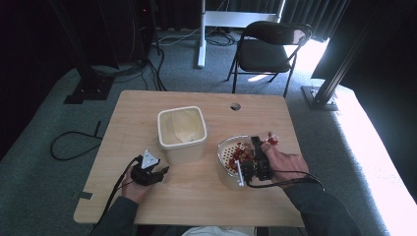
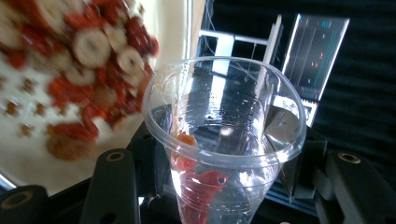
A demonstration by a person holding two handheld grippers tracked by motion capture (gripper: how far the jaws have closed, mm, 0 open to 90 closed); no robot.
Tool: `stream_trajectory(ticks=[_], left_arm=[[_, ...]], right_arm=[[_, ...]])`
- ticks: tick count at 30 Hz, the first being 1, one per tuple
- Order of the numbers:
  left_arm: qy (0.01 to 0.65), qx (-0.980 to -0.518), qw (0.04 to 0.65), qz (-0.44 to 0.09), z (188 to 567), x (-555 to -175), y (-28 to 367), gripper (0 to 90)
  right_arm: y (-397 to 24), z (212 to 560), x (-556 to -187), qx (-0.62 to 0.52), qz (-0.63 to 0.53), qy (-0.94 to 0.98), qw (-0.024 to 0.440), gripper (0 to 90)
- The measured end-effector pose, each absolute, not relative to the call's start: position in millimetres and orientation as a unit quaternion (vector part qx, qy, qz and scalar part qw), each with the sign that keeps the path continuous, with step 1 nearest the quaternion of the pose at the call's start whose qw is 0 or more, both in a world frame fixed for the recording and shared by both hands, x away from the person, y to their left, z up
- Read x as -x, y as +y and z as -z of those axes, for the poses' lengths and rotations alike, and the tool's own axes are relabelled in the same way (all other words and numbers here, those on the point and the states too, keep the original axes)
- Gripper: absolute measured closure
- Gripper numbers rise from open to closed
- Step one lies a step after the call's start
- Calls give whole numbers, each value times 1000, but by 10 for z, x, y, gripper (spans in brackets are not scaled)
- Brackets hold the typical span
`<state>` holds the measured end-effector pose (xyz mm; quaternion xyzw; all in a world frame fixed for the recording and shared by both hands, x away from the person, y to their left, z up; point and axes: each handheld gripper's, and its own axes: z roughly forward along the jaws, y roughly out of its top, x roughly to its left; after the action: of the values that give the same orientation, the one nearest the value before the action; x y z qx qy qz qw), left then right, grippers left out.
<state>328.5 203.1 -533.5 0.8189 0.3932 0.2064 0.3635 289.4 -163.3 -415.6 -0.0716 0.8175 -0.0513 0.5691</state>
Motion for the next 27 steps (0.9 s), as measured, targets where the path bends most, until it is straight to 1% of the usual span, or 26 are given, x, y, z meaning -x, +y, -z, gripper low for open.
stream_trajectory(ticks=[4,8,13,18,23,27], left_arm=[[395,-818,364,-205,5340,-3294,2037,509],[391,-820,363,-208,5337,-3287,2023,509],[395,-817,366,-206,5338,-3293,2045,509],[392,-820,362,-206,5342,-3300,2020,509],[393,-819,364,-206,5342,-3306,2031,509],[391,-821,364,-203,5347,-3311,2013,509]], right_arm=[[-1717,4119,-2959,44,57,814,576,436],[-1598,4170,-2867,79,49,818,568,436],[-1711,4116,-2967,41,56,814,577,436],[-1568,4197,-2865,82,46,819,567,436],[-1698,4129,-2963,41,64,809,582,436],[-1582,4174,-2870,73,47,817,570,436]])
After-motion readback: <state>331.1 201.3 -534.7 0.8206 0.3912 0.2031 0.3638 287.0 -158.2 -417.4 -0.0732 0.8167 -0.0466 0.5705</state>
